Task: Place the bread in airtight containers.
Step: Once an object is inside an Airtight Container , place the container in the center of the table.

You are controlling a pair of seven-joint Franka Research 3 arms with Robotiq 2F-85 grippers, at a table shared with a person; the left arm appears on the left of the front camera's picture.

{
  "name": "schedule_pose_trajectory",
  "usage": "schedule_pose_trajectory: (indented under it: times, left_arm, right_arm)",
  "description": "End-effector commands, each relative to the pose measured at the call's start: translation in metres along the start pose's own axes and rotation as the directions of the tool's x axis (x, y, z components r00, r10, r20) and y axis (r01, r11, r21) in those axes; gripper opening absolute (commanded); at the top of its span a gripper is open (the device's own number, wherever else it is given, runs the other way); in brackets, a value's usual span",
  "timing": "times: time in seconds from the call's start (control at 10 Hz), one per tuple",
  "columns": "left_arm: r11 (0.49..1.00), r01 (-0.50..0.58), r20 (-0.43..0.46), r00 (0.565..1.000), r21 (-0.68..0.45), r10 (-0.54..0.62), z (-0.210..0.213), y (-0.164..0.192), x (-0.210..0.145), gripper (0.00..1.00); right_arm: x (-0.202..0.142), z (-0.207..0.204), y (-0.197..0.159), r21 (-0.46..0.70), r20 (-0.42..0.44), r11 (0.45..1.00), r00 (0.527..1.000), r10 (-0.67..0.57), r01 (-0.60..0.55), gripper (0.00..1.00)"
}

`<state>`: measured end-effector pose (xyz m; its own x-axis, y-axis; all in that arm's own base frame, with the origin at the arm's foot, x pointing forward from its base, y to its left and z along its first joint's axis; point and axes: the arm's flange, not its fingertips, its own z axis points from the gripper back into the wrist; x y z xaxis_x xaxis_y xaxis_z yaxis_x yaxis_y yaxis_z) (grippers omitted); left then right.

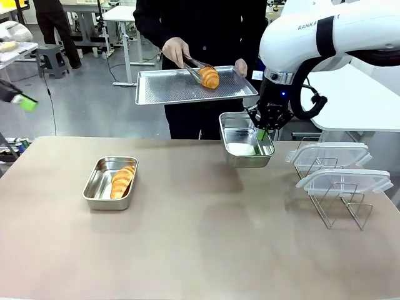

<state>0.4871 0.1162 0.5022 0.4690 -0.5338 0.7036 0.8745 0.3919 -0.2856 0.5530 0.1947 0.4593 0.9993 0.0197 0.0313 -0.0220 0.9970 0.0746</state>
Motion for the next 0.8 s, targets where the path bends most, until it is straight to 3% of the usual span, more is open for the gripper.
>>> schedule_pose_trajectory:
  times: [0.0, 0.3, 0.4, 0.5, 0.7]
  left_arm:
    - [0.999, 0.020, 0.042, 0.999, -0.037, -0.018, -0.002, 0.024, -0.012, 1.00]
    - [1.000, 0.031, 0.088, 0.996, -0.003, -0.030, 0.004, 0.023, -0.033, 1.00]
    - [0.999, -0.014, 0.112, 0.994, -0.039, 0.018, 0.008, 0.023, -0.033, 1.00]
    - [1.000, 0.016, 0.057, 0.998, -0.020, -0.015, 0.004, 0.028, -0.037, 1.00]
    - [1.000, 0.016, 0.057, 0.998, -0.020, -0.015, 0.004, 0.028, -0.037, 1.00]
  right_arm:
    - [0.000, 0.005, 0.000, 0.014, 0.009, 1.000, 1.000, 0.006, -0.007, 0.00]
    - [0.000, 0.005, 0.000, 0.014, 0.009, 1.000, 1.000, 0.006, -0.007, 0.00]
    - [0.000, 0.005, 0.000, 0.014, 0.009, 1.000, 1.000, 0.006, -0.007, 0.00]
    - [0.000, 0.005, 0.000, 0.014, 0.009, 1.000, 1.000, 0.006, -0.007, 0.00]
    - [0.000, 0.005, 0.000, 0.014, 0.009, 1.000, 1.000, 0.006, -0.007, 0.00]
